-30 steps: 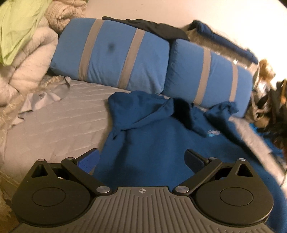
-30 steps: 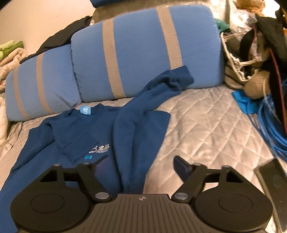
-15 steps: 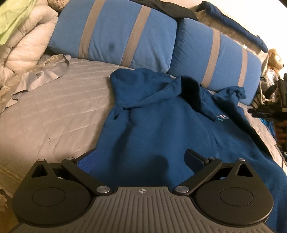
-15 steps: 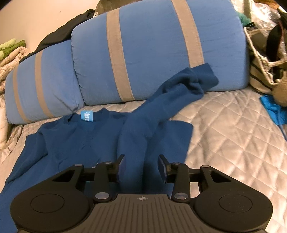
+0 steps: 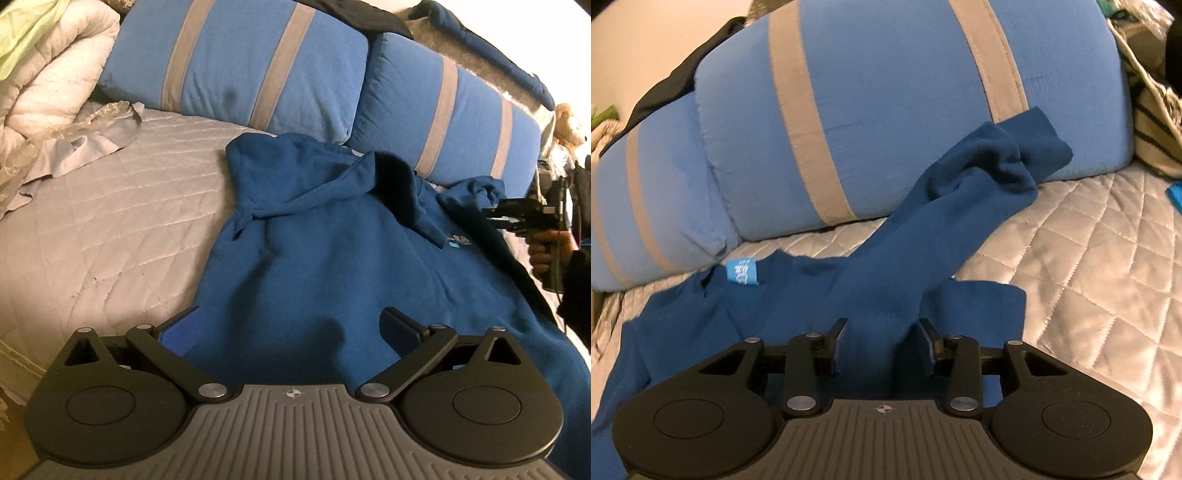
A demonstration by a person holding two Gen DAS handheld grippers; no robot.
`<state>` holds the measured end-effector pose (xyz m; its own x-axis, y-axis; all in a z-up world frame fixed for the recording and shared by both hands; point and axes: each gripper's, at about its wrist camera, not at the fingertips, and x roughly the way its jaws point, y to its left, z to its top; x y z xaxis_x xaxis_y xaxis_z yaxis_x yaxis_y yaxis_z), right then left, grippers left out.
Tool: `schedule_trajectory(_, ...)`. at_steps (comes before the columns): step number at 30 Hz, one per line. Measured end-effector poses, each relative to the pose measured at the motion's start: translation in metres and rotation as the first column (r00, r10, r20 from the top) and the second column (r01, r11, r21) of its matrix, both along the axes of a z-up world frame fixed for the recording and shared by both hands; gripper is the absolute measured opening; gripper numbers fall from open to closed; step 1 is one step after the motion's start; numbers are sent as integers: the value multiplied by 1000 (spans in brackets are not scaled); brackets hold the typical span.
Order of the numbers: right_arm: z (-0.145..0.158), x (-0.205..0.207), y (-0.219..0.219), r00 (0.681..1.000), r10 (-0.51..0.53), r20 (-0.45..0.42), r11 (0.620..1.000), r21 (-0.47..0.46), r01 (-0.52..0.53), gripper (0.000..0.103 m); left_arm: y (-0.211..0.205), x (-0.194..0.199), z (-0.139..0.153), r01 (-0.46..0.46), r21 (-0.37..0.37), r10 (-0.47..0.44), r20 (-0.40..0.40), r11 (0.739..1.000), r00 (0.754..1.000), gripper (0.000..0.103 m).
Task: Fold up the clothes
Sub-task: 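Grasp the sweatshirt sleeve with the right gripper and lift it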
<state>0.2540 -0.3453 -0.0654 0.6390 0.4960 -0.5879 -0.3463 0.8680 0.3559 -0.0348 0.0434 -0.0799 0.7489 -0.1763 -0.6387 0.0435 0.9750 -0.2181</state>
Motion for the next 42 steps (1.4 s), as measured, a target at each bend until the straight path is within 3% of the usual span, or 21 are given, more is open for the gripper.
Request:
schedule_trajectory(3,-5,8,-1,1000,-23,-19,999,27,23,40,1,1,0,0,-9,0,-2,1000,1000,103)
schedule_trajectory(5,-5,11,0,999,-24,-21,1000,19,25,13,2,1,-1,1,-14,-1,-4,1000,1000,103)
schedule_trajectory(7,0,10,-1,1000,-17,-12,1000,3,17,10,3,2,-1,2,-20,-2,-4,1000,1000,103)
schedule_trajectory(11,26,-4,-7,999,-19,35,999,-30,20,7,5,1,-2,3,-29,-3,-1,1000,1000,103)
schedule_trajectory(25,96,-113,-9,992,86,88,991,-112,-76,7,2,-1,-1,1,-3,-1,3,1000,1000,103)
schedule_trajectory(28,96,-132,0,989,136,52,986,-104,-130,7,3,-1,-1,2,0,-2,4,1000,1000,103)
schedule_trajectory(31,91,-145,5,977,211,40,974,-95,-206,9,3,-2,0,3,1,-3,4,1000,1000,103)
schedule_trajectory(33,89,-146,-7,976,213,44,976,-64,-210,22,4,-2,0,3,-3,-3,5,1000,1000,103)
schedule_trajectory(35,87,-144,-23,979,198,46,980,-26,-196,49,5,-2,-1,2,-11,-2,8,1000,1000,103)
schedule_trajectory(36,84,-142,-33,983,178,43,984,-13,-178,54,5,-2,-1,3,-14,-3,7,1000,1000,103)
schedule_trajectory(42,54,-110,-98,999,-27,-47,999,37,29,56,6,-1,-1,6,-17,-6,6,1000,1000,103)
